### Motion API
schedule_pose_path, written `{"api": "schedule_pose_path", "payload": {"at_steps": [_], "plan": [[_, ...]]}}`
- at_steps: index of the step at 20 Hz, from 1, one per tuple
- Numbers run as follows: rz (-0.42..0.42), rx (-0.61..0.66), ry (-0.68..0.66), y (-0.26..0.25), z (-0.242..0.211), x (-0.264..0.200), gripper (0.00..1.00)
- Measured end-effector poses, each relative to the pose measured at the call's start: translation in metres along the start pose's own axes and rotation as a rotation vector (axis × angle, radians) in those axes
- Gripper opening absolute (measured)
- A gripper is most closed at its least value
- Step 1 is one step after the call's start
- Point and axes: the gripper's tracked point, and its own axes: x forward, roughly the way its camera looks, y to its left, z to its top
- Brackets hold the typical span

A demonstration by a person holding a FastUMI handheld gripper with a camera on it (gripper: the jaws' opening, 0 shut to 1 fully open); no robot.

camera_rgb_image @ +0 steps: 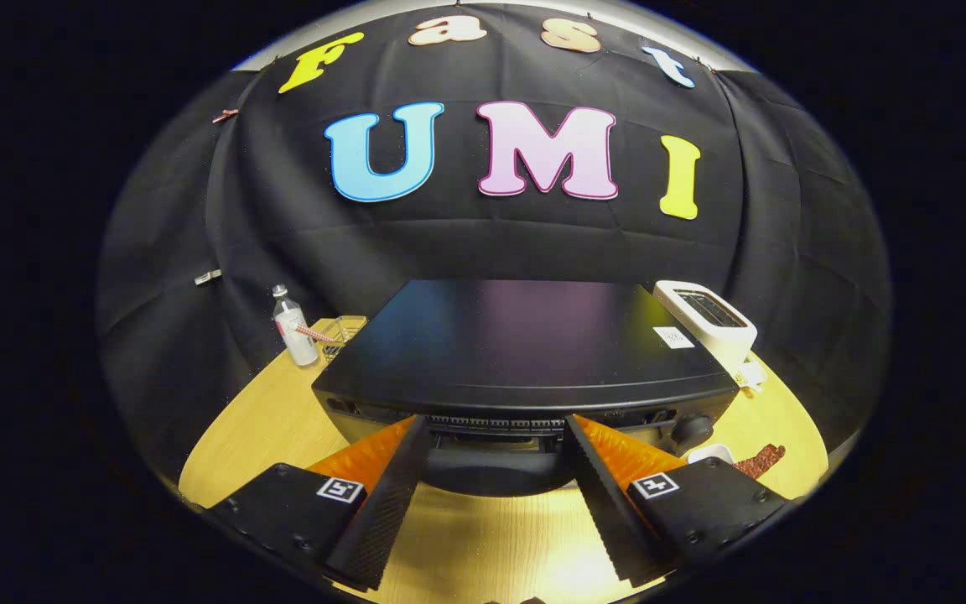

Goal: Open the toaster oven, put the food inside, and close the toaster oven door.

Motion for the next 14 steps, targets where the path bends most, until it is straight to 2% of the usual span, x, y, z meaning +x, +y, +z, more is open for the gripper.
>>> {"api": "schedule_pose_path", "payload": {"at_steps": [14], "plan": [[0.006,-0.067,0.058,0.011,-0.075,-0.052,0.99]]}}
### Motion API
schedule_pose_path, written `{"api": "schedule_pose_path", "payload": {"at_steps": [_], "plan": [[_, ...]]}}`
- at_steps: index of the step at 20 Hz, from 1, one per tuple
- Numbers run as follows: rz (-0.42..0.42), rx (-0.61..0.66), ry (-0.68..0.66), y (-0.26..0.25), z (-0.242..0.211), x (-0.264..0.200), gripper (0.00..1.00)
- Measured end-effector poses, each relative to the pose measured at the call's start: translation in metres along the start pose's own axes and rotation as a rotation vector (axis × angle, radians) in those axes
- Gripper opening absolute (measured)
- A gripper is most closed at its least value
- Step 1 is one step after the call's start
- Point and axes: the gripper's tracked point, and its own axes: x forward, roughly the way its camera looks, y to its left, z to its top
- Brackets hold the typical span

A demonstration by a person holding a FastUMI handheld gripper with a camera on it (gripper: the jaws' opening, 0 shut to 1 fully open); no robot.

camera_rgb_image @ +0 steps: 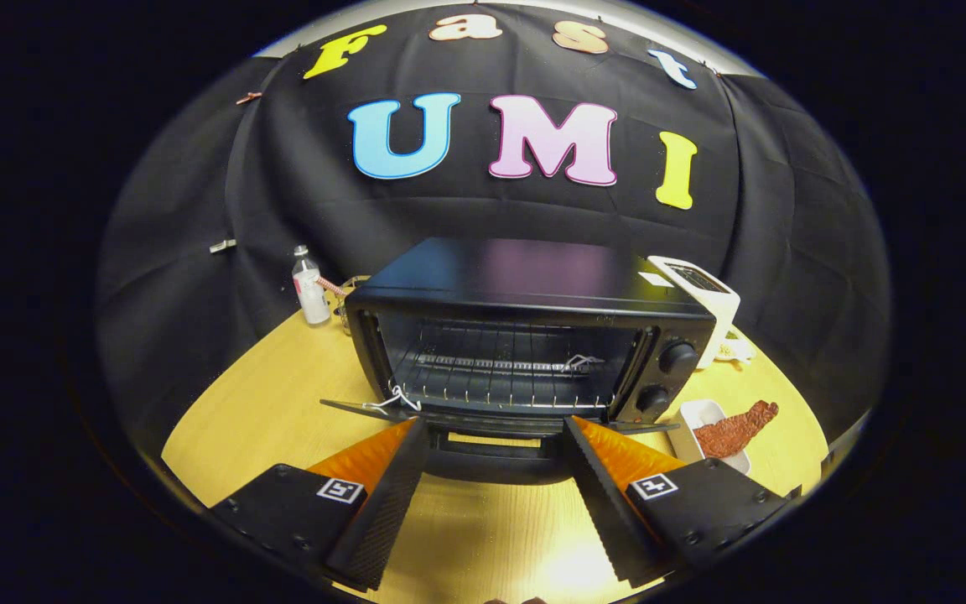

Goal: Open the toaster oven, put the food inside, and close the toaster oven door.

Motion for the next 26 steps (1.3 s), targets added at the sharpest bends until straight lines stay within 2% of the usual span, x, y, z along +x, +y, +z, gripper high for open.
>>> {"api": "schedule_pose_path", "payload": {"at_steps": [3,8,15,22,26], "plan": [[-0.001,-0.082,-0.023,0.000,-0.014,-0.005,1.00],[-0.002,-0.052,-0.036,0.002,-0.034,-0.007,1.00],[0.015,0.039,0.127,-0.006,-0.091,-0.006,0.99],[0.034,0.074,0.095,-0.024,-0.071,-0.051,0.99],[0.014,0.121,0.020,-0.058,-0.026,-0.089,0.99]]}}
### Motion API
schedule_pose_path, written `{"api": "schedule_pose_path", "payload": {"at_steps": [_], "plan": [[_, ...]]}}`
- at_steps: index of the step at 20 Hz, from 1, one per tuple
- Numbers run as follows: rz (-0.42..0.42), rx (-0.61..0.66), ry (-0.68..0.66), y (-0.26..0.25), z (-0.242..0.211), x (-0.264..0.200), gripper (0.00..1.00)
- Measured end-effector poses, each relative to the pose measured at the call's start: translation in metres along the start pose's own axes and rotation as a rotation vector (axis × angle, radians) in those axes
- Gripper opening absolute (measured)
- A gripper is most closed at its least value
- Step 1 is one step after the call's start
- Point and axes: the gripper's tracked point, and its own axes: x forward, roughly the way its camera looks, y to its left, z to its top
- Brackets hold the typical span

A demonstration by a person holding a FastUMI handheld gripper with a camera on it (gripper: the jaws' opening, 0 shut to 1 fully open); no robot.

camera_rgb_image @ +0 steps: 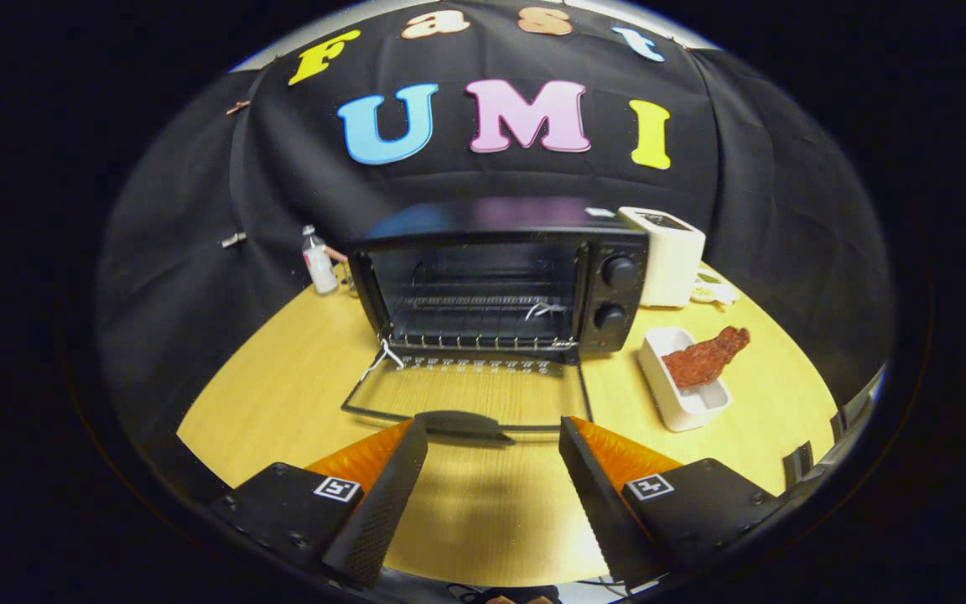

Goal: Open the toaster oven, put the food inside, and close the toaster oven door.

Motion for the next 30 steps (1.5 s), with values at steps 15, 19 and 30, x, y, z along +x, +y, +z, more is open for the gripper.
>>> {"api": "schedule_pose_path", "payload": {"at_steps": [15,19,30], "plan": [[-0.228,-0.001,-0.215,-0.197,0.136,-0.026,0.98],[-0.176,0.024,-0.150,-0.228,0.136,0.011,0.98],[-0.005,0.143,0.163,-0.280,0.058,0.093,0.99]]}}
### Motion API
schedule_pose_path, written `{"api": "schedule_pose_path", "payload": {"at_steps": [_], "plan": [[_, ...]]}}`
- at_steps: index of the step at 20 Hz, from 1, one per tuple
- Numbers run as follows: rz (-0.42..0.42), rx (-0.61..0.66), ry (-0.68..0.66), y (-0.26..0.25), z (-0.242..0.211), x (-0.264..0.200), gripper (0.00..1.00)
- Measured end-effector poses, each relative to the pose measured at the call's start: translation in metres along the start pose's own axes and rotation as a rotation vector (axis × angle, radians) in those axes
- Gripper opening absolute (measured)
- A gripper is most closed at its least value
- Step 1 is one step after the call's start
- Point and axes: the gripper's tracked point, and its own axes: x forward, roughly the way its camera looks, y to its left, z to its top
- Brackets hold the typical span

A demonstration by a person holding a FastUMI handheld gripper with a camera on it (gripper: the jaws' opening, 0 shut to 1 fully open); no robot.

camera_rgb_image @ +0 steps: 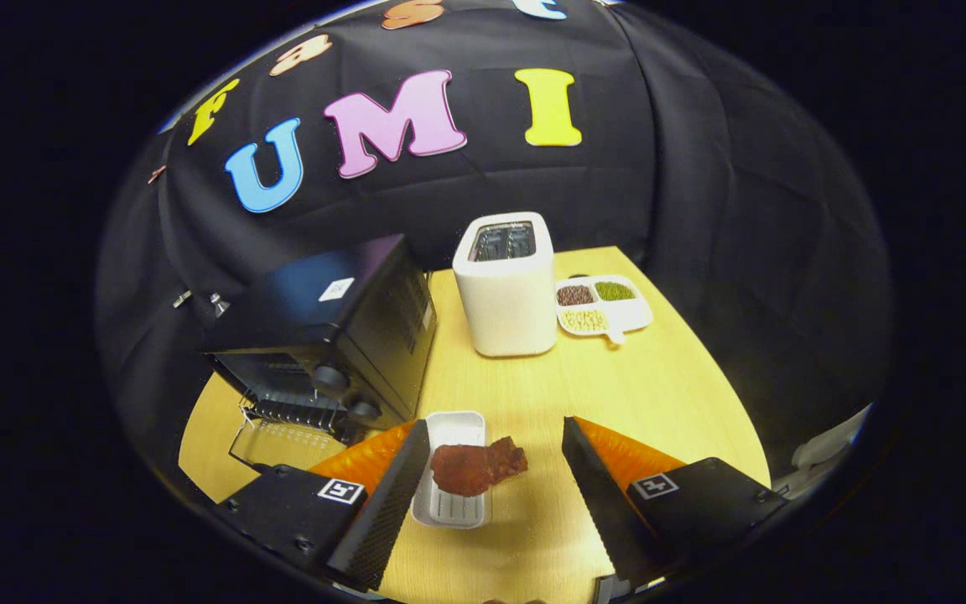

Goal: Open the toaster oven, put the food inside, and close the toaster oven door.

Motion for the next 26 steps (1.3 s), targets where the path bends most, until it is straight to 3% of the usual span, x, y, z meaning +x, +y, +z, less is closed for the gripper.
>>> {"api": "schedule_pose_path", "payload": {"at_steps": [8,14,15,20,23,26], "plan": [[0.091,0.122,0.162,-0.011,-0.042,0.044,0.96],[0.127,0.109,0.173,-0.007,-0.051,0.058,0.64],[0.131,0.118,0.194,-0.005,-0.054,0.057,0.50],[0.187,0.215,0.279,0.006,-0.062,0.057,0.38],[0.242,0.308,0.290,0.014,-0.055,0.056,0.21],[0.239,0.329,0.290,0.015,-0.051,0.055,0.14]]}}
